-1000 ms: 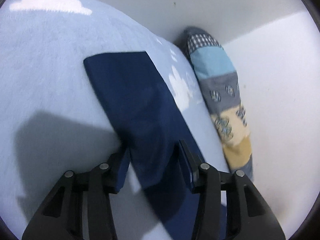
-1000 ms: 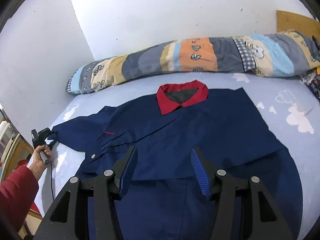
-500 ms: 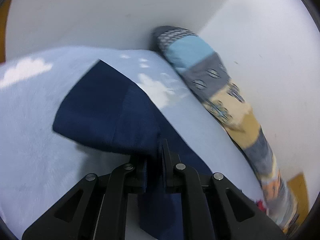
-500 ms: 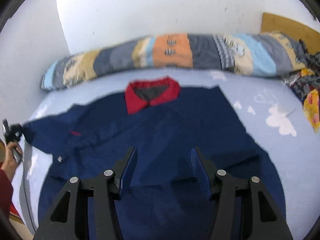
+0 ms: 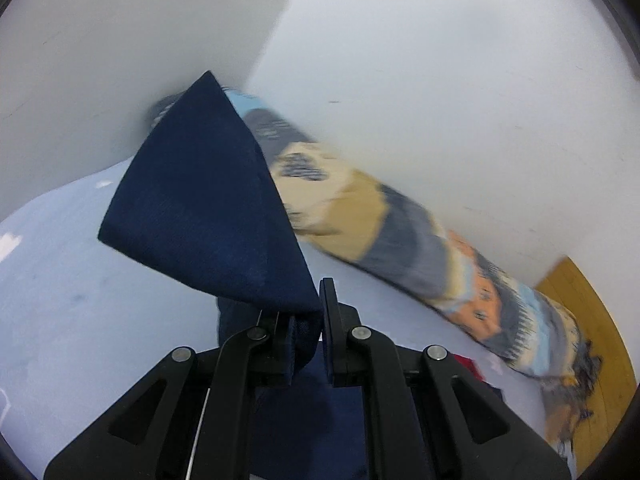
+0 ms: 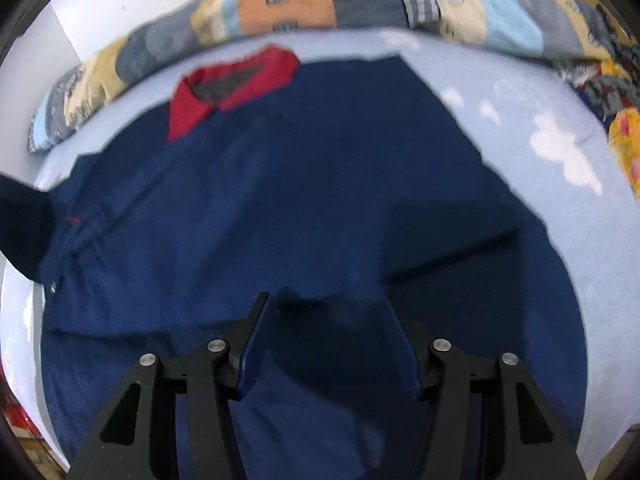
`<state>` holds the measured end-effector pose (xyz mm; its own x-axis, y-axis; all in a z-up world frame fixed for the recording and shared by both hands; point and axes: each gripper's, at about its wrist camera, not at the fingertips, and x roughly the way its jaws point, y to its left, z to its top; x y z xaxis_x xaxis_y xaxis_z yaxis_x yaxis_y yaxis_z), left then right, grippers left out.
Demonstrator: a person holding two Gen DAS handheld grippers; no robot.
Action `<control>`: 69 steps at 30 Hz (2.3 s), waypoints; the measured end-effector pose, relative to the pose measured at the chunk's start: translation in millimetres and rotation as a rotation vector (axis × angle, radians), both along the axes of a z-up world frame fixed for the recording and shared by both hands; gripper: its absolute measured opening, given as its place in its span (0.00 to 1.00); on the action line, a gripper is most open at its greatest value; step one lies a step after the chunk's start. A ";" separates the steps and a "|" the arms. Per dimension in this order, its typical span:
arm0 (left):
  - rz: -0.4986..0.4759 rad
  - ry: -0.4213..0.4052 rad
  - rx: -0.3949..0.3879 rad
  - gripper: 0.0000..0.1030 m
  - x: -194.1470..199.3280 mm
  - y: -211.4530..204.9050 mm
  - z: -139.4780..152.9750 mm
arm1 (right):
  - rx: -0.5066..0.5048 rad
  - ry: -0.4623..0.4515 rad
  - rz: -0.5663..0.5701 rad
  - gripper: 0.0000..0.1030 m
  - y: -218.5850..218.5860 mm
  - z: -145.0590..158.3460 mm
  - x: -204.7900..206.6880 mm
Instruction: Fold large clothes
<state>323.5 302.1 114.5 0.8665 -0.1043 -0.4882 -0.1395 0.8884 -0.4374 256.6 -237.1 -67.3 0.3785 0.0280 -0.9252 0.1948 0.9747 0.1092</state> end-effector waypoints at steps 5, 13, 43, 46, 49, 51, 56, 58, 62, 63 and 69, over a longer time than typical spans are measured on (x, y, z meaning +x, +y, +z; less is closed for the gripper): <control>-0.112 -0.036 0.041 0.08 -10.3 -62.6 36.7 | -0.018 -0.108 -0.023 0.56 -13.3 34.4 -14.0; -0.259 -0.044 0.078 0.08 -21.0 -167.8 79.3 | 0.023 -0.197 -0.138 0.56 -63.0 63.8 -38.8; -0.664 0.386 0.228 0.11 -58.4 -534.1 -151.9 | 0.120 -0.340 -0.304 0.57 -151.7 102.2 -82.2; -0.723 0.387 0.214 0.29 -69.3 -529.4 -152.5 | 0.128 -0.332 -0.293 0.57 -148.7 100.1 -79.5; -0.769 0.338 0.180 0.50 -83.4 -515.5 -130.7 | 0.123 -0.334 -0.284 0.57 -143.7 100.6 -76.4; -0.799 0.300 0.166 0.50 -89.6 -502.2 -115.0 | 0.128 -0.334 -0.281 0.57 -140.0 100.0 -73.9; -0.761 0.253 0.216 0.53 -91.0 -457.8 -98.0 | 0.133 -0.325 -0.261 0.57 -125.2 97.1 -67.9; -0.733 0.258 0.242 0.53 -87.3 -436.6 -101.3 | 0.127 -0.326 -0.253 0.57 -120.6 96.8 -66.2; -0.568 0.310 0.341 0.53 -72.2 -379.9 -121.0 | 0.134 -0.280 -0.230 0.57 -117.2 83.1 -56.1; -0.529 0.327 0.350 0.53 -69.4 -367.1 -125.8 | 0.141 -0.256 -0.215 0.58 -114.4 76.9 -51.4; -0.298 0.430 0.330 0.53 -56.2 -275.5 -158.4 | 0.137 -0.212 -0.088 0.55 -90.0 48.8 -17.6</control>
